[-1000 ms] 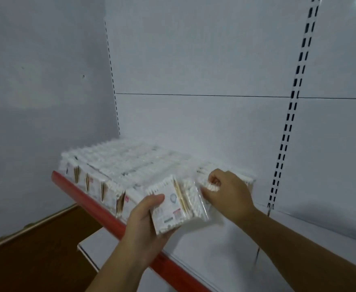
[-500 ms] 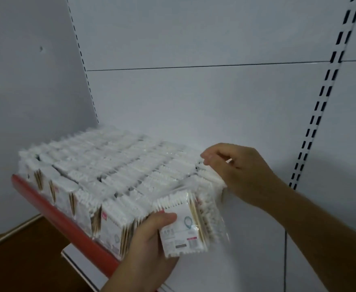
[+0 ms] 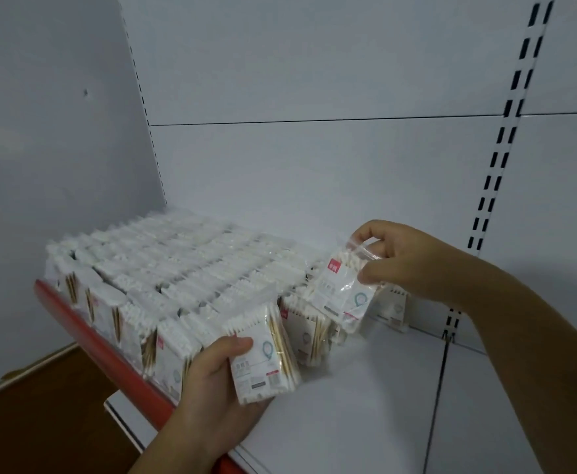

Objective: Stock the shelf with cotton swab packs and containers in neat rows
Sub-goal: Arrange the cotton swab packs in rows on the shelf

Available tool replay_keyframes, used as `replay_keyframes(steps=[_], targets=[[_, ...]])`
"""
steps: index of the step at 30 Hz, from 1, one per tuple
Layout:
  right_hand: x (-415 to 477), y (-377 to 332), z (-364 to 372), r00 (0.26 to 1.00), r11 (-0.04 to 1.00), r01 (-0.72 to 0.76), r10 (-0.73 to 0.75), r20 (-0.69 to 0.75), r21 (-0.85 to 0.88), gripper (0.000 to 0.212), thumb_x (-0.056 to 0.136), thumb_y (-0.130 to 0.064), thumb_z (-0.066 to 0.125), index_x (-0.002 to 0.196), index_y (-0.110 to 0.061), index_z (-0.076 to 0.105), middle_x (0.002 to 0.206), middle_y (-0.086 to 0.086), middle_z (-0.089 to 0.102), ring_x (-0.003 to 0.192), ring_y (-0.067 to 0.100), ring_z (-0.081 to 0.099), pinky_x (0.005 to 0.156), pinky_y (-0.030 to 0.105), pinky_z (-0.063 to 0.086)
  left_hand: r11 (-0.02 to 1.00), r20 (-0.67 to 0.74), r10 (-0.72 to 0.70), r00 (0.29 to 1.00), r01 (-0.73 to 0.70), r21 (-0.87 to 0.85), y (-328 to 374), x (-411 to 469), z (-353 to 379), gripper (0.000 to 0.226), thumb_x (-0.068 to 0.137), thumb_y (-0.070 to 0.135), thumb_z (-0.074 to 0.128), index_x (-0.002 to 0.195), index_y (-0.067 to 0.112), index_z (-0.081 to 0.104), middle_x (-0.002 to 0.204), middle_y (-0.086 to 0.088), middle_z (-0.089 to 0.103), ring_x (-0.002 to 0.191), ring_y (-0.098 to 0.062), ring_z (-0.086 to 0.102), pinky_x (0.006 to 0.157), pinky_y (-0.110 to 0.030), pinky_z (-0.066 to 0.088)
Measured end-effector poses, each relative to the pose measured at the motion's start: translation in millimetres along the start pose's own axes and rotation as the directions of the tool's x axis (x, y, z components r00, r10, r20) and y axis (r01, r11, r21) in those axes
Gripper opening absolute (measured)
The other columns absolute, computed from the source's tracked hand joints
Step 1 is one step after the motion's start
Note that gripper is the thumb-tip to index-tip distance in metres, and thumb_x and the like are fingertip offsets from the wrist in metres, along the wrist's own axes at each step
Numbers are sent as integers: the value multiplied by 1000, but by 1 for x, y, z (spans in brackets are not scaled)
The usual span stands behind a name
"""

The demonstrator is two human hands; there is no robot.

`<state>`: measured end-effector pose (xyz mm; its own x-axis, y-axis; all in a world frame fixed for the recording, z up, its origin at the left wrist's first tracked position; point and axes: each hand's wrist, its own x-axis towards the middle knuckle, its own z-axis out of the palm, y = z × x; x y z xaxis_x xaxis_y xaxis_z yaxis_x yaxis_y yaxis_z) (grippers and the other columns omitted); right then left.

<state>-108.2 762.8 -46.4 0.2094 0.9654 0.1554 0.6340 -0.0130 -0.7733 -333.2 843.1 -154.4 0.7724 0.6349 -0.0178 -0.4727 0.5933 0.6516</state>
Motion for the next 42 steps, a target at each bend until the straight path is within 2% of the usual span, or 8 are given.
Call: replay_keyframes(steps=[9, 15, 20, 24, 29, 32, 38, 42], targets=[[2, -2, 22, 969, 963, 115, -163, -186, -245, 12, 74, -20, 73, 83, -27, 69, 79, -11, 69, 67, -1, 60, 59, 13, 45, 997, -42, 40, 998, -42, -68, 1, -3, -6, 65, 14, 9, 89, 77, 5, 74, 77, -13, 66, 66, -27, 66, 59, -36, 57], [8, 13, 96, 949, 721, 226, -313, -17, -655, 24, 86, -43, 60, 86, -20, 67, 92, -1, 56, 97, 19, 48, 77, 30, 42, 996, 53, 28, 998, -32, 82, -2, -4, 2, 63, 28, -2, 74, 90, -1, 73, 87, -20, 70, 76, -35, 69, 66, -44, 56], [3, -12, 46, 937, 932, 230, -290, -194, -281, 41, 85, -62, 47, 90, -28, 71, 85, -17, 63, 83, 2, 57, 77, 29, 45, 958, 12, 44, 999, -46, 282, -7, 0, 4, 64, 43, -7, 57, 107, -9, 56, 88, -24, 66, 75, -35, 67, 58, -37, 54], [-16, -34, 52, 971, 873, 209, -132, 198, -441, 53, 66, -70, 64, 107, -36, 62, 95, -21, 60, 83, -2, 55, 67, 19, 42, 885, -8, 139, 990, -120, 450, -11, -4, 19, 53, 55, -11, 50, 106, 1, 60, 81, -18, 68, 70, -27, 68, 54, -32, 54], [-16, -33, 45, 985, 859, 162, -169, 30, -485, 26, 73, -39, 75, 87, -35, 53, 90, -19, 53, 80, 2, 50, 61, 18, 35, 457, 60, 509, 859, -328, 827, -21, -32, 21, 63, 67, 10, 64, 123, 37, 51, 115, 16, 65, 109, 0, 60, 87, -16, 50], [-13, -27, 49, 978, 859, 74, -162, -131, -507, 30, 69, -45, 75, 76, -33, 49, 82, -18, 52, 77, 3, 50, 60, 21, 36, 166, 215, 655, 724, -416, 894, -19, -45, 17, 30, 73, 14, 57, 93, 34, 66, 98, 13, 66, 95, -6, 63, 77, -12, 49], [-15, -4, 112, 868, 675, 210, -461, -183, -707, 31, 67, -36, 74, 70, -10, 58, 75, 6, 57, 71, 25, 52, 58, 37, 44, 29, 150, 386, 910, -175, 984, -21, -21, 14, 16, 78, 13, 56, 65, 22, 54, 63, 5, 60, 58, -11, 53, 54, -25, 42], [-15, 11, 116, 955, 727, 143, -281, -101, -672, 63, 80, -41, 64, 136, -15, 49, 143, 9, 46, 132, 25, 41, 112, 37, 27, 90, 100, 354, 930, -140, 986, -22, -8, 6, 8, 63, 25, 50, 58, 22, 43, 62, 17, 57, 56, -2, 49, 50, -14, 34]])
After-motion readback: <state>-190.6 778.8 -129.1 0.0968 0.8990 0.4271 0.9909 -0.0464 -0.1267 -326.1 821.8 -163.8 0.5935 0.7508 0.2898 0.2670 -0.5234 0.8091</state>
